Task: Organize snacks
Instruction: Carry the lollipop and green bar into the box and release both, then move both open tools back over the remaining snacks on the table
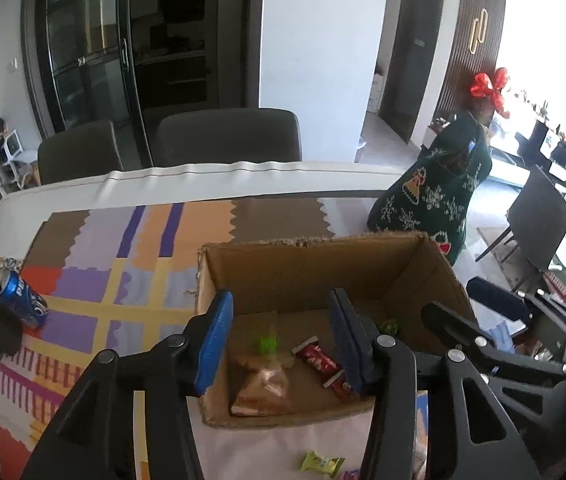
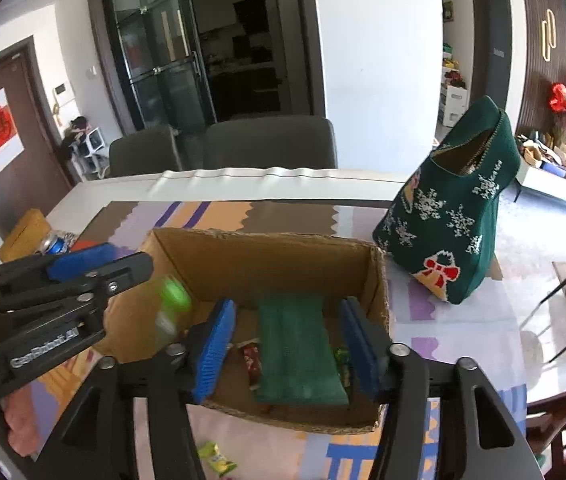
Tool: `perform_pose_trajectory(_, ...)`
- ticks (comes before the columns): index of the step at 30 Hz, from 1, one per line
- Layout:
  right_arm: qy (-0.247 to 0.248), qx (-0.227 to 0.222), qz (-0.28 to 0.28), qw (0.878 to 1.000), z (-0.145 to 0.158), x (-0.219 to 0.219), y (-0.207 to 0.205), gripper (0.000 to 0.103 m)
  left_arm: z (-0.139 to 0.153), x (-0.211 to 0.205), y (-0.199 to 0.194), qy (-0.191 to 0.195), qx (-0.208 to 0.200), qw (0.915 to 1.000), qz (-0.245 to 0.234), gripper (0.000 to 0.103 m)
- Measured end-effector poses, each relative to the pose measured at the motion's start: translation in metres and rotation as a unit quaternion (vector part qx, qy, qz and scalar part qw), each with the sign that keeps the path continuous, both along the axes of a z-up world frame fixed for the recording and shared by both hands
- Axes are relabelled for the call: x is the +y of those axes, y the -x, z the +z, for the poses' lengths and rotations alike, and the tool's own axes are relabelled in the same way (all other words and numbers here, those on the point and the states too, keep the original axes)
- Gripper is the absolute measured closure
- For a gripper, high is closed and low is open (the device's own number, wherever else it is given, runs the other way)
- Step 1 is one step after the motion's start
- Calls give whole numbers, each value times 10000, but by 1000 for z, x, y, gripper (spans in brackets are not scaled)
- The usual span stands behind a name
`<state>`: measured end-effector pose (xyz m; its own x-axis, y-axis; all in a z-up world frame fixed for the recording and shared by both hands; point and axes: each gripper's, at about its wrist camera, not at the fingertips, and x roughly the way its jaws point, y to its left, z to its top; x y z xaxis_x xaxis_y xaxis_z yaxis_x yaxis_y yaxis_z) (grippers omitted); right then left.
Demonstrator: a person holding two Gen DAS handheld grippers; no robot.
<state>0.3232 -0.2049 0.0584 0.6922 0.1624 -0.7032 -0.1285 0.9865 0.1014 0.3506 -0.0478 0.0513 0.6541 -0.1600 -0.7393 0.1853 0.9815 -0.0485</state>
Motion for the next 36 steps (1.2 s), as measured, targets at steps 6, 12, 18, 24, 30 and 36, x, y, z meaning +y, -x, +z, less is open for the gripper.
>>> perform_pose_trajectory(6, -57, -11, 89, 9999, -1, -3, 23, 46, 1, -3, 35, -47, -104, 9996, -275, 46)
perform_pose_trajectory(12, -67, -130, 174, 9997, 4, -8, 56, 46, 3, -7, 72, -27, -200, 9984, -532, 43)
perform_pose_trajectory(18, -92, -222, 155, 9996, 7, -14, 88, 46, 8, -14, 108, -50, -300, 9967, -754, 42)
perform_pose_trajectory(24, -47, -38, 236, 9997, -1, -17, 114, 46, 7, -15, 135, -117, -373, 9955, -867, 40)
perform_pose_trajectory(30, 66, 118, 234, 9996, -14, -20, 135, 46, -6, -16, 159, -163, -307, 9944, -995, 39)
perform_pose_trajectory(36, 224, 388, 300, 9985, -35, -19, 153, 46, -29, -16, 170, -151, 9, 9943, -1054, 39)
